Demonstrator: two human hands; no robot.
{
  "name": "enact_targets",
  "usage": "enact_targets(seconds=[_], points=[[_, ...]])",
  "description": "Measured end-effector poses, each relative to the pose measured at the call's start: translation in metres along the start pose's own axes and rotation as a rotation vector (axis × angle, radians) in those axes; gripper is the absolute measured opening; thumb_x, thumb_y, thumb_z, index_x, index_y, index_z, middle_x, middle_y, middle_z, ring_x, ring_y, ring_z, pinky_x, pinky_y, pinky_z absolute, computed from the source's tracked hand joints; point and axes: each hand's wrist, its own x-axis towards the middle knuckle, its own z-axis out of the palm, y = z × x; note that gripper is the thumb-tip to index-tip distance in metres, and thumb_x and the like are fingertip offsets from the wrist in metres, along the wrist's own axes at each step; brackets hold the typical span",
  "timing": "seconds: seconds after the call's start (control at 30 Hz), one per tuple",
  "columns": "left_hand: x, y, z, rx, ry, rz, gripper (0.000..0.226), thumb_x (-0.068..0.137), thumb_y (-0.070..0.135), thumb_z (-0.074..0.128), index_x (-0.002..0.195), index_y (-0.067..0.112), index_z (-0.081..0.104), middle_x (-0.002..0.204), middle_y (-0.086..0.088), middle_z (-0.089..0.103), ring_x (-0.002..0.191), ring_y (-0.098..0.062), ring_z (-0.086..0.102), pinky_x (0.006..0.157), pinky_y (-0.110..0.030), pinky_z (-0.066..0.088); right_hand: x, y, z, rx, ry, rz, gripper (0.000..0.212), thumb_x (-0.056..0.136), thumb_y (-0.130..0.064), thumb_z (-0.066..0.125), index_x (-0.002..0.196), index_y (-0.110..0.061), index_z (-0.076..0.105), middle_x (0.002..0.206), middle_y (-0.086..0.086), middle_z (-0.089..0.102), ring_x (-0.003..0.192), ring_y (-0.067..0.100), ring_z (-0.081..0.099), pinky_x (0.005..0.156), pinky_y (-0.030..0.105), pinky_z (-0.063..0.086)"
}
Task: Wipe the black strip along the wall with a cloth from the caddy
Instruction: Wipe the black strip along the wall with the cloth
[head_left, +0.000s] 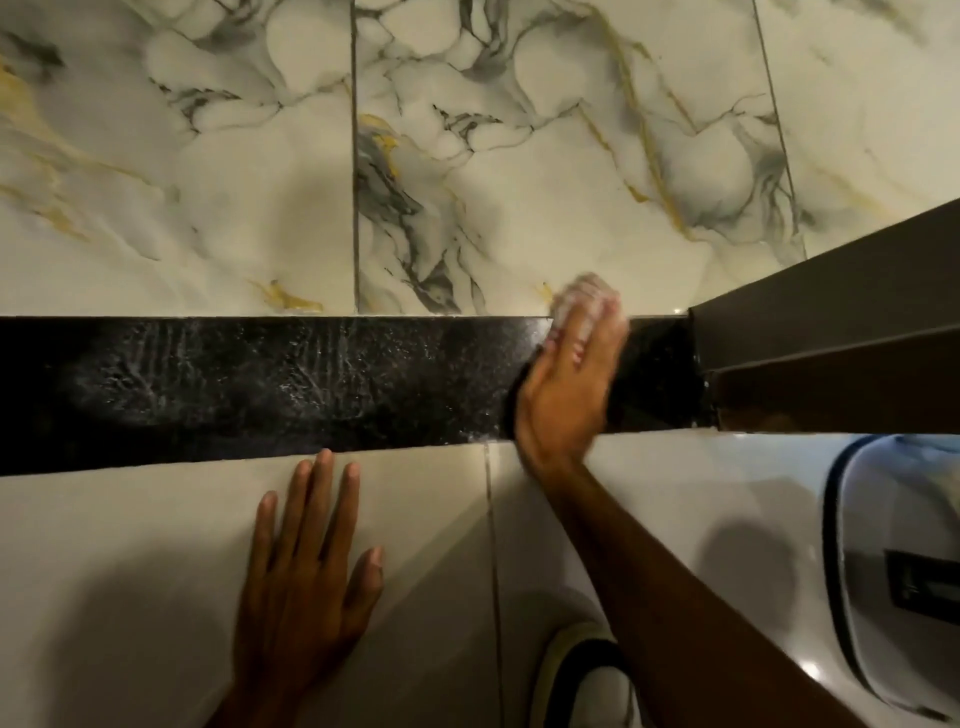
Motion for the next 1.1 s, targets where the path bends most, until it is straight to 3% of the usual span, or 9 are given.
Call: enact_targets(seconds=[0.17,0.27,0.43,0.5,0.63,0.77,0.9,1.03,1.1], points=[[0.0,0.002,-0.003,0.011,0.004,-0.001,0.079,0.105,0.05,0.032,0.172,0.01,0.024,0.184,-0.016,0.011,0.17,-0.034,0.012,0.138,-0.055,0.008,-0.049,0.025,-0.015,-0.116,-0.184,-0.441,0.063,0.114,-0.019,0.039,0.175,-0.02,0.023,0.186,0.009,0.008,0.174,0.032,0.011,0.129,0.056,0.046],[0.001,0.004,-0.006,0.024,0.011,0.005,0.076,0.109,0.052,0.025,0.171,0.007,0.027,0.183,-0.018,0.014,0.169,-0.037,0.017,0.138,-0.054,0.007,-0.072,0.071,-0.054,-0.157,-0.157,-0.232,0.063,0.115,-0.024,0.039,0.175,-0.026,0.022,0.186,0.005,0.007,0.172,0.031,0.014,0.117,0.061,0.057],[0.001,0.004,-0.004,0.004,0.025,0.012,0.079,0.105,0.048,0.035,0.173,0.01,0.02,0.184,-0.017,0.011,0.17,-0.034,0.013,0.139,-0.052,0.004,0.001,0.059,-0.035,-0.099,-0.048,0.072,0.071,0.114,-0.016,0.043,0.177,-0.015,0.011,0.187,0.013,0.002,0.174,0.036,0.007,0.135,0.06,0.036],[0.0,0.003,-0.003,0.016,0.024,0.018,0.079,0.104,0.047,0.035,0.173,0.009,0.021,0.183,-0.018,0.013,0.17,-0.036,0.016,0.139,-0.054,0.006,0.01,0.036,-0.022,-0.019,-0.072,0.017,0.074,0.113,-0.015,0.046,0.177,-0.017,0.009,0.187,0.012,0.003,0.173,0.035,0.01,0.131,0.06,0.043],[-0.001,0.007,-0.005,0.008,0.04,-0.016,0.078,0.101,0.044,0.038,0.169,0.006,0.033,0.18,-0.021,0.023,0.165,-0.041,0.027,0.133,-0.065,0.02,-0.055,0.051,-0.039,-0.081,-0.204,-0.331,0.068,0.11,-0.013,0.042,0.175,-0.02,0.024,0.187,0.005,0.005,0.175,0.028,0.006,0.138,0.056,0.032],[0.0,0.01,-0.007,0.031,0.043,-0.019,0.077,0.099,0.043,0.039,0.165,0.003,0.039,0.177,-0.025,0.029,0.162,-0.044,0.032,0.128,-0.07,0.028,-0.064,0.076,-0.066,-0.093,-0.107,-0.029,0.07,0.111,-0.011,0.043,0.176,-0.021,0.018,0.186,0.007,0.002,0.174,0.034,0.008,0.135,0.062,0.034],[0.001,0.007,-0.004,0.015,0.042,0.001,0.078,0.103,0.045,0.036,0.17,0.007,0.029,0.182,-0.02,0.019,0.167,-0.04,0.022,0.134,-0.063,0.017,-0.011,0.022,-0.028,0.01,-0.014,0.149,0.078,0.113,-0.021,0.05,0.177,-0.018,0.005,0.187,0.009,0.004,0.173,0.032,0.014,0.135,0.056,0.037],[0.001,0.002,0.001,-0.01,0.036,0.003,0.08,0.101,0.044,0.038,0.173,0.01,0.023,0.184,-0.014,0.011,0.171,-0.031,0.009,0.138,-0.054,0.004,-0.061,-0.013,0.005,-0.061,-0.161,-0.36,0.068,0.114,-0.033,0.043,0.177,-0.022,0.017,0.186,0.013,0.012,0.173,0.034,0.013,0.138,0.052,0.033],[0.001,0.003,-0.001,-0.013,0.051,-0.005,0.08,0.101,0.043,0.04,0.172,0.01,0.024,0.184,-0.015,0.011,0.171,-0.031,0.01,0.138,-0.054,0.006,-0.101,0.005,-0.008,-0.122,-0.192,-0.461,0.064,0.114,-0.031,0.043,0.175,-0.022,0.025,0.184,0.015,0.02,0.172,0.035,0.016,0.136,0.052,0.036]])
